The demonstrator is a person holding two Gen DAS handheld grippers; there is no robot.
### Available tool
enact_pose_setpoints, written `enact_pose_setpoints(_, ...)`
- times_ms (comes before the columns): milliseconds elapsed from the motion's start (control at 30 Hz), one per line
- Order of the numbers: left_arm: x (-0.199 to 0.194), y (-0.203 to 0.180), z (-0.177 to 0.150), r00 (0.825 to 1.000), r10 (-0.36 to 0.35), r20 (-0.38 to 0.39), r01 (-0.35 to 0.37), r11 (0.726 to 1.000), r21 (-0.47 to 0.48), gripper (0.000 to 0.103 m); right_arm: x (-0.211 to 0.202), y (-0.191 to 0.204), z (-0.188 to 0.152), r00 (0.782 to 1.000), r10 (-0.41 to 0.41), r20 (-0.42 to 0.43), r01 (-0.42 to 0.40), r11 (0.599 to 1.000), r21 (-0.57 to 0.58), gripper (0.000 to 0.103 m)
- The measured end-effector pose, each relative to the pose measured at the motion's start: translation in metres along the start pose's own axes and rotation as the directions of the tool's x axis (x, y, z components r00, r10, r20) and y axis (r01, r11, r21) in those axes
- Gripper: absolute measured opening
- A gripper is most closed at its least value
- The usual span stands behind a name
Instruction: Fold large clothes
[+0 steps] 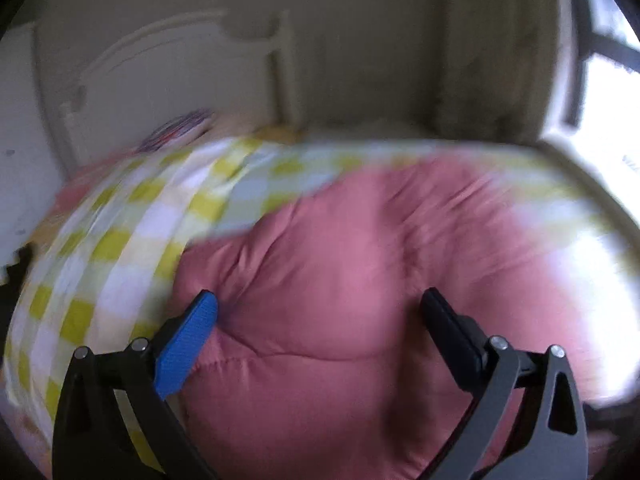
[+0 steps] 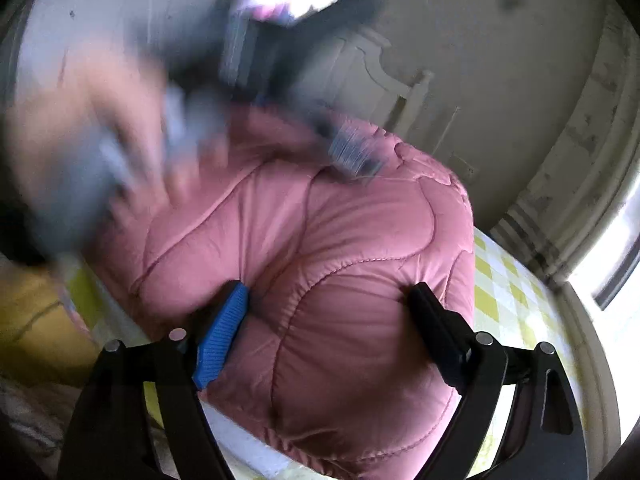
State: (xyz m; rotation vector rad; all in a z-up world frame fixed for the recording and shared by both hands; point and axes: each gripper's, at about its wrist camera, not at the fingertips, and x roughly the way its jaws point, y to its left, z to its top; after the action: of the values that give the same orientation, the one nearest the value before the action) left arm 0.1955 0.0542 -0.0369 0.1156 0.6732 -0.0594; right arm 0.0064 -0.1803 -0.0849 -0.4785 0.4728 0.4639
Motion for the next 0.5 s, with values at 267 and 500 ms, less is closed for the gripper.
enact_pose_setpoints(267, -0.003, 0.036, -0.009, 0.988, -0.142, 0.060, 0.149, 0.978, -0.143, 0.101, -0.019, -0.072, 0.021, 0.984, 0.153, 0.093, -0.168, 0.969, 0.181, 0.086)
enact_pose_setpoints(500, 0.001, 0.059, -0.013, 0.970, -0.236, 0.065, 0.245, 0.934, -0.259, 0.101, 0.039, -0.177, 0.073, 0.994, 0.070, 0.086, -0.099, 0.913, 0.395, 0.060)
